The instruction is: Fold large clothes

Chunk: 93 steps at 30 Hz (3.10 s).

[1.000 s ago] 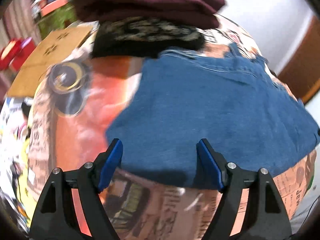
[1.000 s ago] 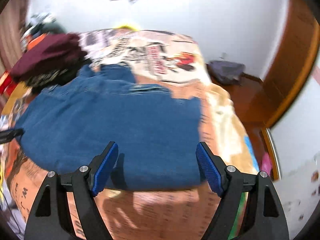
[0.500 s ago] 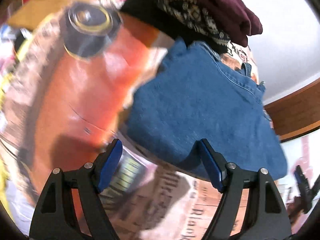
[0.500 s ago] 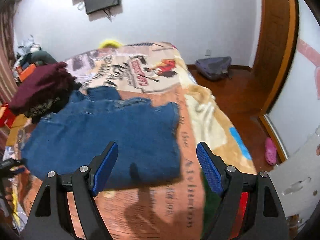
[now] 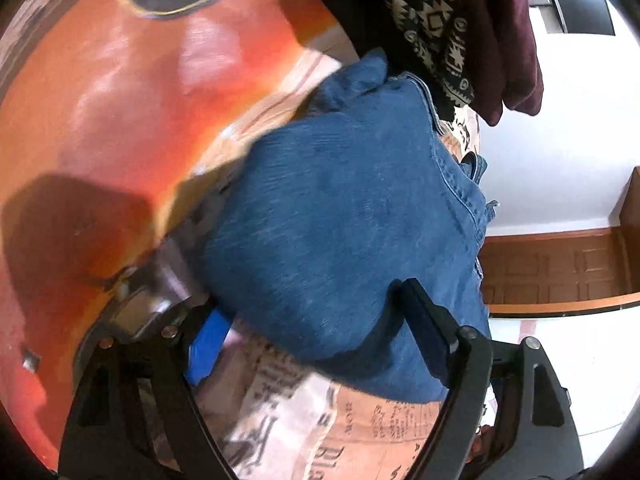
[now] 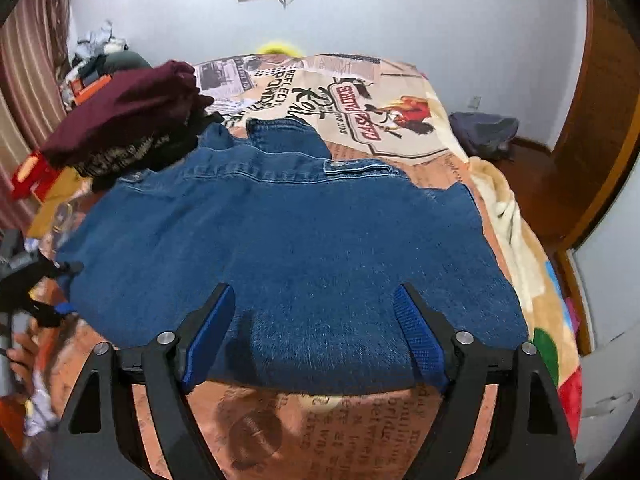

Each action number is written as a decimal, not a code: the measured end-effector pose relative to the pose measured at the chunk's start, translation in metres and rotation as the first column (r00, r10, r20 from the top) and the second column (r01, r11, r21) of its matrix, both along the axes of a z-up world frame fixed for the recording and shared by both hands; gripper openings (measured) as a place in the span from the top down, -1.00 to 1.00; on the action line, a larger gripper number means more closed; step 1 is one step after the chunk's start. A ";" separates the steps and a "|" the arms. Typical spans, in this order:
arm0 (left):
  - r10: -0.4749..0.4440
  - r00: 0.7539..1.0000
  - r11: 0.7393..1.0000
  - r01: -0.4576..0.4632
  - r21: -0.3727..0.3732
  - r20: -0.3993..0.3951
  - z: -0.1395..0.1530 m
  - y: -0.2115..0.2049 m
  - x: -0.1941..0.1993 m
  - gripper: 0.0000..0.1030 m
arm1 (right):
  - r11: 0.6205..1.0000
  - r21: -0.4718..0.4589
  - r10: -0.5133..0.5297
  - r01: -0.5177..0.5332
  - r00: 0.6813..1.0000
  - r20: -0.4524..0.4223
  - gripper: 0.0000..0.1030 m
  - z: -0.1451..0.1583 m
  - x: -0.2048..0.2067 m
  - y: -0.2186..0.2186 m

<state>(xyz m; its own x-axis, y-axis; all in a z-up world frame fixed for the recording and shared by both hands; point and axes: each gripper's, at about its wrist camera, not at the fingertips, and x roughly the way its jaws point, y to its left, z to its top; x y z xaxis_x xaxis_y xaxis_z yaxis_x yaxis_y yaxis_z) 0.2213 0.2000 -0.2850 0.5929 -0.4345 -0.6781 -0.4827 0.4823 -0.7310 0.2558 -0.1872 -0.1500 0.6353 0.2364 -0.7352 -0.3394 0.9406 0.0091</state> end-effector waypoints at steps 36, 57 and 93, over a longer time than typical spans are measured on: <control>-0.161 0.939 0.620 -0.142 0.771 0.302 0.207 -0.087 -0.038 0.66 | 0.923 0.143 0.383 -0.357 0.880 -0.282 -0.68 -0.050 -0.024 0.172; -0.612 0.785 0.630 0.409 0.660 0.098 0.132 -0.292 0.073 0.66 | 0.987 0.137 -0.069 0.080 0.994 -0.085 -0.68 0.028 -0.029 -0.048; -0.547 0.831 0.463 0.401 0.791 -0.101 0.090 -0.169 0.007 -0.79 | 0.996 0.079 0.039 -0.027 0.989 -0.145 -0.82 -0.016 -0.013 -0.015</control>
<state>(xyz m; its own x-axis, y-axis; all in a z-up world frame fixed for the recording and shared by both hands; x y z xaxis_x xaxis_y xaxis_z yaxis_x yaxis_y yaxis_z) 0.2287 0.0313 -0.1949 0.5801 -0.0523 -0.8129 0.0738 0.9972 -0.0115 0.2426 -0.2019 -0.1656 0.5127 0.3147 -0.7988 -0.3600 0.9235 0.1328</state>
